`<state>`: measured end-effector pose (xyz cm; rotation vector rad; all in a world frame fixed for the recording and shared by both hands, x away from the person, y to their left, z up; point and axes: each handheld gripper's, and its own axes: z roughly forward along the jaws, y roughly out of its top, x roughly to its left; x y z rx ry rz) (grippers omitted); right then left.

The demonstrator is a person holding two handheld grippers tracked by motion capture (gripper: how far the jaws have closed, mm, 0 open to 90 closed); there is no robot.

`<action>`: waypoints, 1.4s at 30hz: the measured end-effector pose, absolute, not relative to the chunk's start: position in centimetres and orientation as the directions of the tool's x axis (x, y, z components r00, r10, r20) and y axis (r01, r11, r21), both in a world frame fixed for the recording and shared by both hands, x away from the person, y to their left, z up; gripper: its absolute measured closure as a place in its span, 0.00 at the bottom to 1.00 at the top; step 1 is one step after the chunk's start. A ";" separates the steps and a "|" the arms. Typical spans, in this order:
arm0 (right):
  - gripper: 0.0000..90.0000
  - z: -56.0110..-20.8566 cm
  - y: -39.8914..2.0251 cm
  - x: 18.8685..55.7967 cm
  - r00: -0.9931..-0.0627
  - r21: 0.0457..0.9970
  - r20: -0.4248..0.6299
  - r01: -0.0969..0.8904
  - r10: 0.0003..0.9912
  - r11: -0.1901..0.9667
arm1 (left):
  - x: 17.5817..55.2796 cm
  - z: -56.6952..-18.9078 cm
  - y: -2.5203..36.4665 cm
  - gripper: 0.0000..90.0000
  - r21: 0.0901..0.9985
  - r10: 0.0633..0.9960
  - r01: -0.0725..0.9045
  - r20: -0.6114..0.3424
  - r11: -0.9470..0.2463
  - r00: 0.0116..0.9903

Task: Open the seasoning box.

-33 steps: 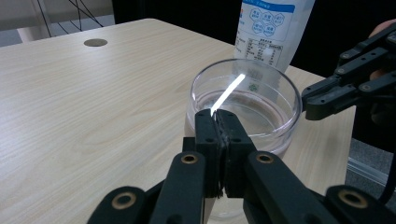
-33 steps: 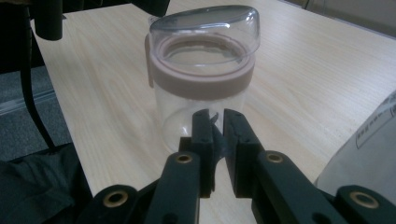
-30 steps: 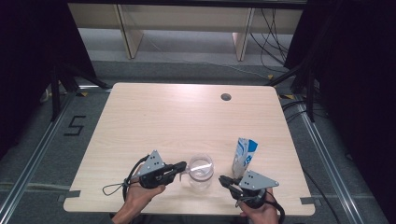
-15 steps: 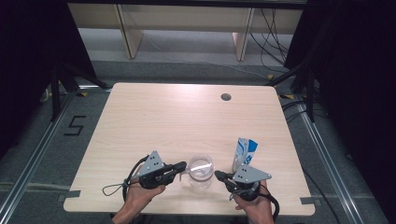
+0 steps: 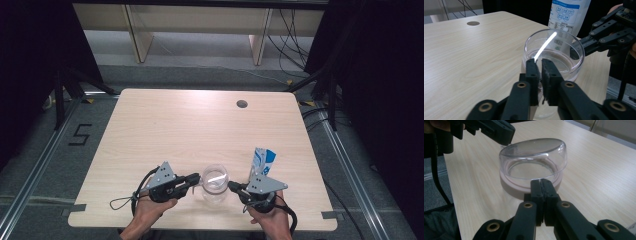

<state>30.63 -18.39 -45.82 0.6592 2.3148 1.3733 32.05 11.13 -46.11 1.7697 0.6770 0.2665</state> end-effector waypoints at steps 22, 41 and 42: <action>0.99 -44.4 -16.9 30.5 -0.829 0.898 -0.093 0.169 0.551 0.406 | 29.3 -48.2 13.1 0.29 0.870 0.614 0.379 -0.117 -0.315 0.780; 0.99 -42.8 -15.0 30.2 -0.847 0.908 -0.122 0.115 0.517 0.402 | 29.2 -50.2 14.0 0.25 0.858 0.668 0.413 -0.116 -0.306 0.735; 0.99 -42.8 -15.0 30.2 -0.848 0.907 -0.125 0.113 0.516 0.406 | 29.2 -50.1 14.1 0.25 0.850 0.669 0.415 -0.103 -0.325 0.736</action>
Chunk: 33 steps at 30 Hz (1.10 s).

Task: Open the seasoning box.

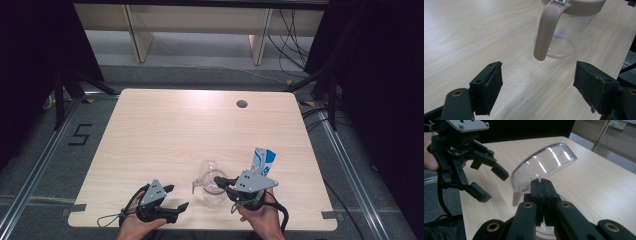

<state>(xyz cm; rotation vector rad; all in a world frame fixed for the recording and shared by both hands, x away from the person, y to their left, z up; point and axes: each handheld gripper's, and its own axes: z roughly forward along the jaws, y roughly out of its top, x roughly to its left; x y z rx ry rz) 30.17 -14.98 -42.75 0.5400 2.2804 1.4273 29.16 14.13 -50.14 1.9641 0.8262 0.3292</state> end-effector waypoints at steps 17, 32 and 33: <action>0.98 -42.5 -13.7 30.0 -0.871 0.904 -0.137 0.085 0.472 0.419 | 29.2 -50.1 14.2 0.25 0.844 0.664 0.410 -0.089 -0.346 0.743; 0.96 -42.8 -12.8 29.9 -0.877 0.906 -0.141 0.072 0.459 0.417 | 29.1 -50.3 13.9 0.25 0.853 0.658 0.422 -0.131 -0.306 0.742; 0.95 -42.8 -12.8 29.8 -0.877 0.905 -0.140 0.075 0.460 0.418 | 29.1 -50.3 13.9 0.25 0.854 0.661 0.423 -0.132 -0.302 0.739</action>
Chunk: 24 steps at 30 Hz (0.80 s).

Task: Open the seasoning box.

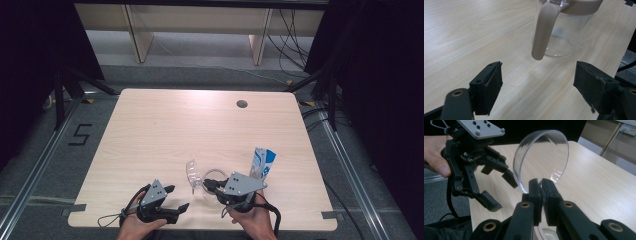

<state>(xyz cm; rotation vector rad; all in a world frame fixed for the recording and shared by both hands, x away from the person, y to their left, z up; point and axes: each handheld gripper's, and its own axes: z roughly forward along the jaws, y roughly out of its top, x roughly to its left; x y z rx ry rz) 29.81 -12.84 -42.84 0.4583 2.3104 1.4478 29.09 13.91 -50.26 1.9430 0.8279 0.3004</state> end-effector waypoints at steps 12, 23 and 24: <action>0.63 -43.9 -16.0 27.9 -0.847 0.904 -0.104 0.139 0.522 0.405 | 29.2 -50.1 14.2 0.25 0.856 0.656 0.414 -0.123 -0.310 0.745; 0.48 -45.1 -20.7 25.7 -0.723 0.916 -0.031 0.255 0.690 0.310 | 29.2 -50.1 14.1 0.25 0.844 0.661 0.434 -0.131 -0.317 0.738; 0.47 -45.1 -21.1 25.7 -0.721 0.913 -0.024 0.266 0.692 0.309 | 29.3 -50.1 14.1 0.25 0.848 0.655 0.425 -0.129 -0.316 0.744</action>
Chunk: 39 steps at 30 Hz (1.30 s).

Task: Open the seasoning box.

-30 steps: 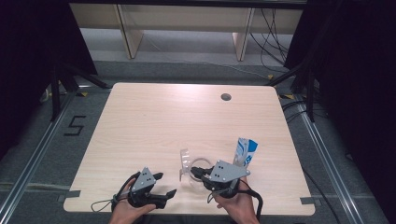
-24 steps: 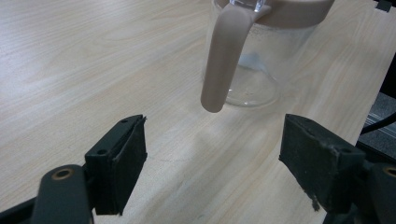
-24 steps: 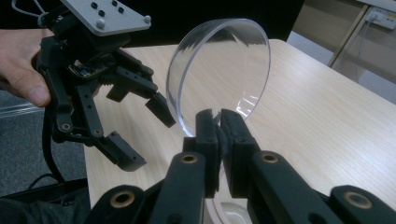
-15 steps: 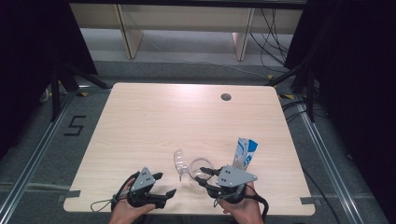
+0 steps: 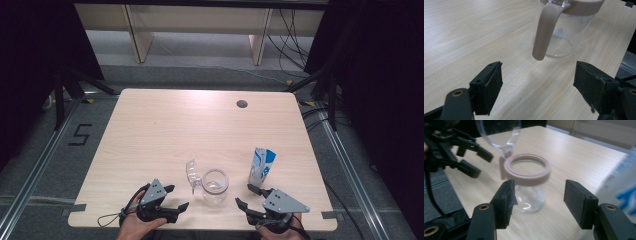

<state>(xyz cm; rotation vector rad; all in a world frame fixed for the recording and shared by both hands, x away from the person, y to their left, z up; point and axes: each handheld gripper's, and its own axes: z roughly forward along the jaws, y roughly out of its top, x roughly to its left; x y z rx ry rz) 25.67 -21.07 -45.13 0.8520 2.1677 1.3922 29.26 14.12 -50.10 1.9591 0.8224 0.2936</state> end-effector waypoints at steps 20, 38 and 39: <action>0.26 -46.9 -25.0 27.4 -0.476 0.911 -0.016 0.355 0.880 0.208 | 29.2 -50.2 14.1 0.25 0.838 0.662 0.444 -0.140 -0.318 0.737; 0.18 -48.1 -24.0 30.0 -0.422 0.909 -0.059 0.352 0.905 0.223 | 29.3 -50.3 14.1 0.24 0.840 0.668 0.443 -0.136 -0.314 0.732; 0.18 -48.2 -23.9 30.0 -0.410 0.907 -0.042 0.366 0.911 0.207 | 29.3 -50.3 14.0 0.24 0.840 0.669 0.446 -0.141 -0.309 0.730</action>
